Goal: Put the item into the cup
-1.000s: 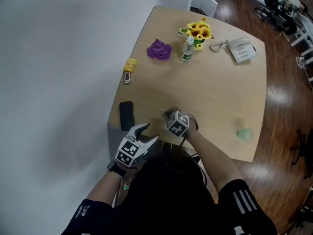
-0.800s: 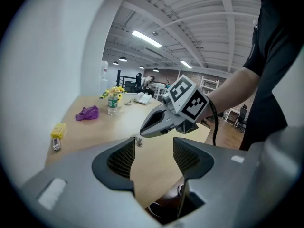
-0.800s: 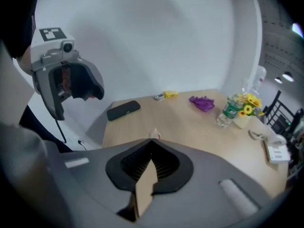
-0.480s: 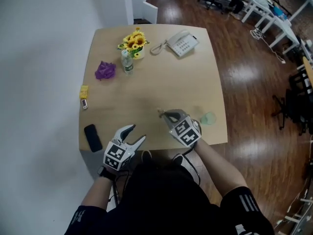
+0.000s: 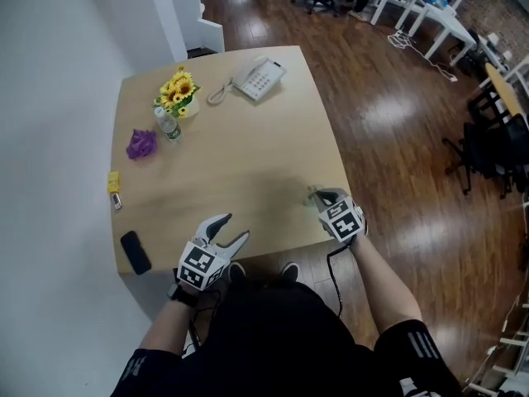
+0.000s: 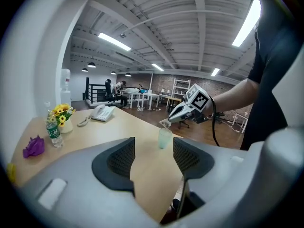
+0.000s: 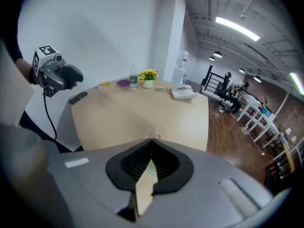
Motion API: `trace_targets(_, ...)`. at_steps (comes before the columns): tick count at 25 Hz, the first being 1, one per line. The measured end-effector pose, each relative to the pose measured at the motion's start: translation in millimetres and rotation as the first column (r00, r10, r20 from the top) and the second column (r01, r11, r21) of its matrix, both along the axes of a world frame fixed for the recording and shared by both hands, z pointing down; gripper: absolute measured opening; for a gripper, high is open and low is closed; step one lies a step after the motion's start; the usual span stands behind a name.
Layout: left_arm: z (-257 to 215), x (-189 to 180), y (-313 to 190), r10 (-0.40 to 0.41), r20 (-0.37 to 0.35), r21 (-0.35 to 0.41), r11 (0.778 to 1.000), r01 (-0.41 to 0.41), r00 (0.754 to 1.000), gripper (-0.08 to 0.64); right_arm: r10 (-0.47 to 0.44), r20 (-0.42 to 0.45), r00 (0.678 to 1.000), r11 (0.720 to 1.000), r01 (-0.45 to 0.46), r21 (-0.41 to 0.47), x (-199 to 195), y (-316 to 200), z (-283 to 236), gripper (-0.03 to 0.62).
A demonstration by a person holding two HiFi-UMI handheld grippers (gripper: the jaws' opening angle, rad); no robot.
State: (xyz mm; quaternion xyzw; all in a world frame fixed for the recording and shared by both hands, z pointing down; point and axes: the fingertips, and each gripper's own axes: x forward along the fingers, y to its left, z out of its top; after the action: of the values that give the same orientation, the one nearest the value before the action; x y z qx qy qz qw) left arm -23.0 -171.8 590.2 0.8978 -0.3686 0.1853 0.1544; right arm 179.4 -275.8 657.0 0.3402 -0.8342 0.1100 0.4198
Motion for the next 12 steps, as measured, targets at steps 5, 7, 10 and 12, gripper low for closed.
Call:
trace_targets(5,-1,18,-2,-0.014,0.012,-0.007,1.000,0.014,1.000,0.249,0.036,-0.054,0.998,0.997,-0.039,-0.059,28,-3,43,0.008)
trace_targets(7,0,21,-2,-0.023,0.016,-0.015,1.000,0.023,1.000,0.249,0.042,-0.062,0.997,0.996,-0.047,-0.081,33,-5,54,0.008)
trace_targets(10,0,23,-2,-0.036,0.024,-0.018,0.999,0.036,0.999,0.249,0.043,-0.027,0.999,0.993,-0.046,-0.109,35,-6,60,0.017)
trace_targets(12,1,24,-2,-0.042,0.026,-0.018,0.999,0.043,0.999,0.249,0.041,-0.016,0.999,0.993,-0.042,-0.106,35,-7,59,0.046)
